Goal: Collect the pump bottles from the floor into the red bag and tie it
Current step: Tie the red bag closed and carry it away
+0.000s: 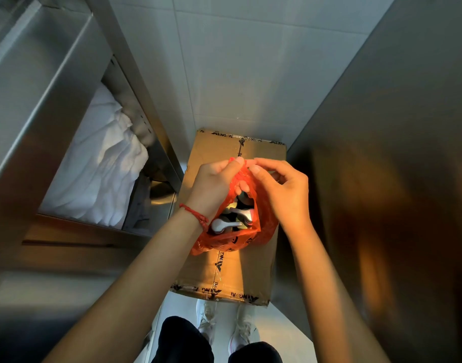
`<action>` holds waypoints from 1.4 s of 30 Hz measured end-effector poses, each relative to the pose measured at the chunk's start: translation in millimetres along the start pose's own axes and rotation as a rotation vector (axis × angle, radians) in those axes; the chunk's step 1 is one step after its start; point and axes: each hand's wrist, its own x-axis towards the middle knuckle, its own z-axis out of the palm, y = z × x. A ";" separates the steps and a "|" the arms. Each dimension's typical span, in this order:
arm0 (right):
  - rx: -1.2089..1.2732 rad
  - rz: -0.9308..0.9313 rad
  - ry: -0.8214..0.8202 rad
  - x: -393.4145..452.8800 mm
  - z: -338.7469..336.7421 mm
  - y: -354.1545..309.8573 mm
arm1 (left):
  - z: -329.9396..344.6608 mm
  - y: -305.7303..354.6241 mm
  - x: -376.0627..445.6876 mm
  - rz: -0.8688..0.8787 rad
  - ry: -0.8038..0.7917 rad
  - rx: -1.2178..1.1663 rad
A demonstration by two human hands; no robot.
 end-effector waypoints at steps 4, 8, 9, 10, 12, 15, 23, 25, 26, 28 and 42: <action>0.030 0.041 0.030 0.7 3.0 -1.1 | 0.5 -0.6 1.6 0.011 0.007 -0.041; 0.065 0.092 -0.037 1.2 6.1 -3.8 | 0.7 0.0 0.9 0.063 -0.031 -0.056; 0.094 0.096 -0.063 1.4 6.4 -4.7 | 0.7 1.1 0.6 0.060 -0.042 -0.059; 0.127 0.100 -0.085 1.8 6.6 -5.8 | 0.5 2.0 0.8 0.055 -0.051 -0.062; 0.185 0.124 -0.119 1.8 6.4 -7.0 | -0.1 2.7 1.6 0.049 -0.068 -0.062; 0.266 0.200 -0.151 0.9 6.5 -6.0 | -0.2 4.3 1.9 0.038 -0.087 -0.070; 0.492 0.331 -0.044 0.9 10.3 -4.0 | -8.4 -7.8 12.4 0.145 -0.041 0.063; 0.528 0.322 0.026 1.3 7.4 0.3 | -15.1 -15.5 20.2 0.173 0.040 0.170; 0.542 0.311 0.046 0.3 6.4 2.7 | -19.0 -18.9 23.3 0.179 0.053 0.202; 0.558 0.289 0.044 -5.0 4.8 6.8 | -24.3 -24.4 27.7 0.170 0.032 0.242; -0.062 0.099 -0.231 -14.0 11.8 13.8 | -33.1 -44.4 28.2 -0.219 -0.005 -0.325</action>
